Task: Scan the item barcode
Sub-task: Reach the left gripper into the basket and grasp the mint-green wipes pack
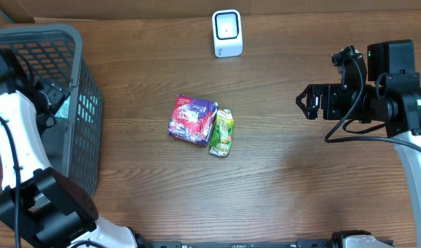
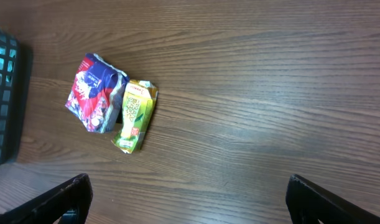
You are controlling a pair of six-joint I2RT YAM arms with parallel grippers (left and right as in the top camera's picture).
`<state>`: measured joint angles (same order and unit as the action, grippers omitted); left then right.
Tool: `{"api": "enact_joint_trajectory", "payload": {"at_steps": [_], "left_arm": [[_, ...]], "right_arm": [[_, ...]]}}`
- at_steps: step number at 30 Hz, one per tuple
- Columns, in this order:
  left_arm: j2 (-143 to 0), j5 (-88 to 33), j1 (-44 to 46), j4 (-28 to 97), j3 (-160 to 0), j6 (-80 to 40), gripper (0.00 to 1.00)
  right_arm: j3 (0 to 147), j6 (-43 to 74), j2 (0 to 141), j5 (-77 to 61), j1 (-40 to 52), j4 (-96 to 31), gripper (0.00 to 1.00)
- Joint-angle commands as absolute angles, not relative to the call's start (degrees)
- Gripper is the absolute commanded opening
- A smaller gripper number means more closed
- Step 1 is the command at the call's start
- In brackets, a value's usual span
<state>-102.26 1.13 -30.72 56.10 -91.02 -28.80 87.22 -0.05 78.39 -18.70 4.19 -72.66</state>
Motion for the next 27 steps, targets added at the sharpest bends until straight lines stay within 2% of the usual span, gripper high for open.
{"api": "enact_joint_trajectory", "payload": {"at_steps": [1,5,10,14,22,25,27], "left_arm": [[-101.9,-4.6,-30.4,47.4,-83.6,-28.8,0.80],[-101.9,-8.5,-29.7,34.7,-75.6,-30.2,0.80],[-102.2,-7.2,-27.9,25.7,-69.9,-31.8,0.80],[-105.1,-1.8,-25.8,24.5,-69.5,-33.5,0.81],[-112.2,-1.1,-25.3,24.4,-69.5,-34.3,0.80],[-113.2,-1.0,-25.3,25.3,-69.5,-34.3,0.71],[-113.1,-0.9,-25.4,25.6,-69.5,-34.3,0.56]], "right_arm": [[88.5,-0.5,78.6,-19.2,4.4,-72.4,1.00],[88.5,-0.4,78.6,-19.2,4.4,-72.6,1.00],[88.5,-0.4,78.6,-19.6,4.4,-73.0,1.00],[88.5,-0.4,78.6,-19.6,4.4,-73.3,1.00],[88.5,-0.3,78.6,-19.7,4.4,-73.9,1.00],[88.5,-0.3,78.6,-19.7,4.4,-73.9,1.00],[88.5,-0.3,78.6,-19.6,4.4,-73.9,1.00]]}}
